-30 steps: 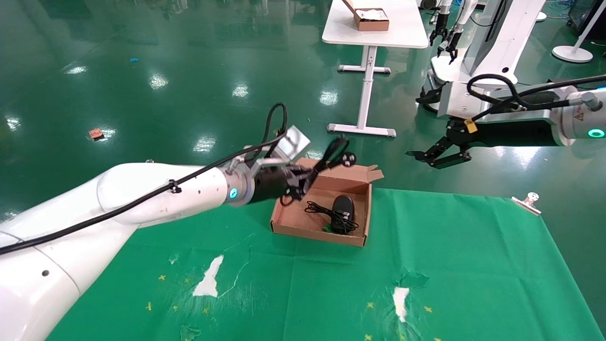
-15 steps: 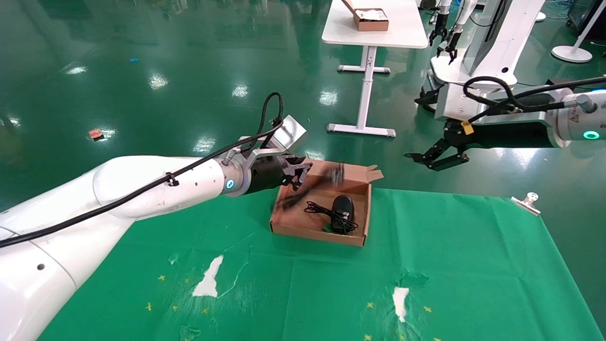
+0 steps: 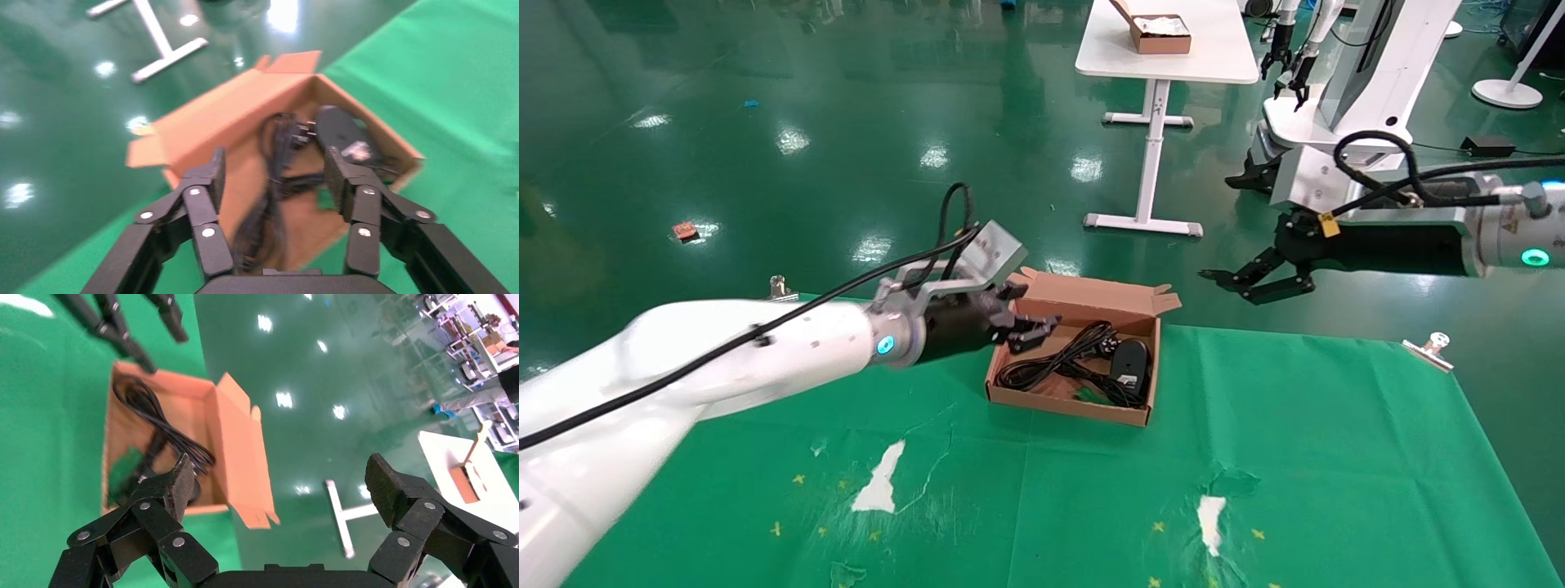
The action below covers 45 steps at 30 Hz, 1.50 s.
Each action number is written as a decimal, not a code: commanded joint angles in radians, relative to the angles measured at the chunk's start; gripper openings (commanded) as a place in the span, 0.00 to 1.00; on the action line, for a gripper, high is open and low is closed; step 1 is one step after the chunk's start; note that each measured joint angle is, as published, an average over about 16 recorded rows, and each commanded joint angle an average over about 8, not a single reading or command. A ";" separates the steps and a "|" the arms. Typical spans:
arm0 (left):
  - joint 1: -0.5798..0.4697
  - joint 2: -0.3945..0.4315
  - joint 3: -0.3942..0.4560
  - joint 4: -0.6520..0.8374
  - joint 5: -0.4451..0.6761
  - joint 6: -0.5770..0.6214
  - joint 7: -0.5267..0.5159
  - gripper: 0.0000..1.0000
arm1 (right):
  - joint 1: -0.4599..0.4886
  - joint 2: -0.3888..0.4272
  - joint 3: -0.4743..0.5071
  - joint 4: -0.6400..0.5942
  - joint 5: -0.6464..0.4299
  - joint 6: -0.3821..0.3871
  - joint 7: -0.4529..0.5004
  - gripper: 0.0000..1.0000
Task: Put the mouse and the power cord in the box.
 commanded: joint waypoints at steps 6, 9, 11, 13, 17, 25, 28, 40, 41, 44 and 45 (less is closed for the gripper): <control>0.073 -0.087 -0.096 -0.087 -0.091 0.110 0.043 1.00 | -0.109 0.053 0.040 0.143 0.087 -0.031 0.098 1.00; 0.104 -0.125 -0.138 -0.125 -0.130 0.157 0.061 1.00 | -0.155 0.076 0.057 0.205 0.125 -0.045 0.140 1.00; 0.125 -0.150 -0.165 -0.150 -0.156 0.189 0.073 1.00 | -0.186 0.091 0.069 0.246 0.150 -0.054 0.168 1.00; 0.146 -0.175 -0.193 -0.175 -0.182 0.221 0.086 1.00 | -0.218 0.107 0.080 0.287 0.175 -0.063 0.196 1.00; 0.189 -0.227 -0.250 -0.226 -0.236 0.286 0.111 1.00 | -0.282 0.138 0.104 0.372 0.227 -0.082 0.254 1.00; 0.275 -0.331 -0.364 -0.330 -0.344 0.416 0.162 1.00 | -0.410 0.202 0.152 0.542 0.331 -0.119 0.370 1.00; 0.307 -0.369 -0.407 -0.369 -0.384 0.465 0.181 1.00 | -0.459 0.225 0.169 0.606 0.370 -0.133 0.413 1.00; 0.437 -0.526 -0.580 -0.525 -0.547 0.662 0.257 1.00 | -0.653 0.321 0.241 0.863 0.526 -0.189 0.588 1.00; 0.449 -0.539 -0.594 -0.539 -0.561 0.679 0.264 1.00 | -0.670 0.329 0.247 0.885 0.540 -0.194 0.603 1.00; 0.481 -0.578 -0.637 -0.577 -0.601 0.728 0.283 1.00 | -0.718 0.353 0.265 0.948 0.579 -0.208 0.647 1.00; 0.492 -0.591 -0.651 -0.590 -0.614 0.744 0.289 1.00 | -0.734 0.360 0.271 0.970 0.592 -0.213 0.661 1.00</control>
